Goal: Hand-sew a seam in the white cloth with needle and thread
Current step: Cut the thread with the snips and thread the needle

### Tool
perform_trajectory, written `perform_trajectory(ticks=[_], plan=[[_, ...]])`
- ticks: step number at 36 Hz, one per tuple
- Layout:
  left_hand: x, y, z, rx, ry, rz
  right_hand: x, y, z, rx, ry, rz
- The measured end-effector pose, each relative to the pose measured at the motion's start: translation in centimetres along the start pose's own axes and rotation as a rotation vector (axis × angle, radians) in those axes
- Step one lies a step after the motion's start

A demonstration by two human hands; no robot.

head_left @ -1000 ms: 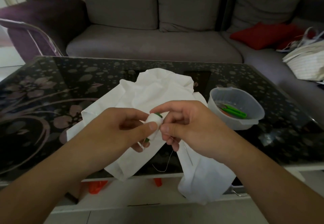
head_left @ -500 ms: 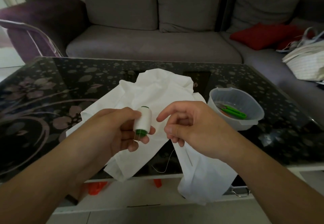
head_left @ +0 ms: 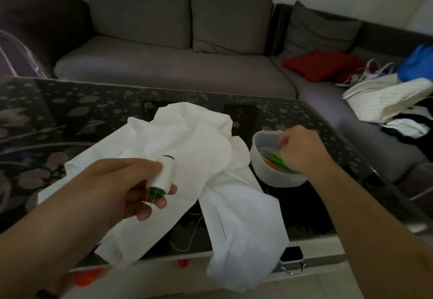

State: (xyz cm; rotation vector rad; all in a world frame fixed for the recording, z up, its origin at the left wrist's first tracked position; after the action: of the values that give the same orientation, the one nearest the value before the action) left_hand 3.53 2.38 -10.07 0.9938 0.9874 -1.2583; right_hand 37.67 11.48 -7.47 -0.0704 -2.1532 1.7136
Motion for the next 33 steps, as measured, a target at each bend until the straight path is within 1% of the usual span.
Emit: perform_trajectory(ticks=[7,11,16,19,21,23,25,26,28,29,30,33], plan=[[-0.4,0.3,-1.0,0.004,0.017,0.081,-2.4,3.8,-3.2,0.105,0.051,0.170],[0.0,0.5,-1.7,0.004,-0.006,0.110,-2.3,4.3,-3.9,0.071,0.034,0.233],[0.2,0.5,-2.3,0.017,-0.023,0.133,-1.5,3.5,-4.0,0.070,0.028,0.257],[0.5,0.7,-2.3,0.030,-0.021,0.146,-1.1,1.3,-3.2,-0.009,-0.002,0.254],[0.6,1.0,-2.3,0.040,-0.022,0.151,-0.7,-0.5,-2.2,-0.073,-0.032,0.195],[0.7,1.3,-2.2,0.046,-0.029,0.159,0.2,-2.0,-0.9,-0.086,-0.047,0.029],[0.5,1.8,-2.0,0.064,-0.034,0.171,1.3,-3.3,0.8,-0.040,0.018,-0.270],[0.5,2.2,-2.0,0.077,-0.038,0.176,1.9,-3.5,1.9,0.016,0.094,-0.506],[0.3,2.6,-1.8,0.097,-0.054,0.193,4.1,-3.0,5.1,0.218,0.278,-1.043],[0.3,2.6,-1.7,0.101,-0.063,0.201,5.6,-2.8,6.9,0.314,0.326,-1.216],[0.3,2.5,-1.6,0.106,-0.072,0.209,6.9,-2.7,8.6,0.395,0.331,-1.293],[0.1,1.3,-1.1,0.105,-0.078,0.220,10.8,-1.7,13.1,0.578,0.263,-1.365]])
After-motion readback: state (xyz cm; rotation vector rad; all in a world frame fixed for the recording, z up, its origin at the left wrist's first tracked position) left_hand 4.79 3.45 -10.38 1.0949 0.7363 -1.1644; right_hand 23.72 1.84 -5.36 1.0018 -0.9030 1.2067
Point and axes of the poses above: each hand's wrist, its own z-axis away from the middle knuckle, its own y-axis out of the palm, x = y × z, the point moved 9 cm from there along -z, towards the middle knuckle, and after that the axes turned 7 degrees about -x, right-handed, at the moved point
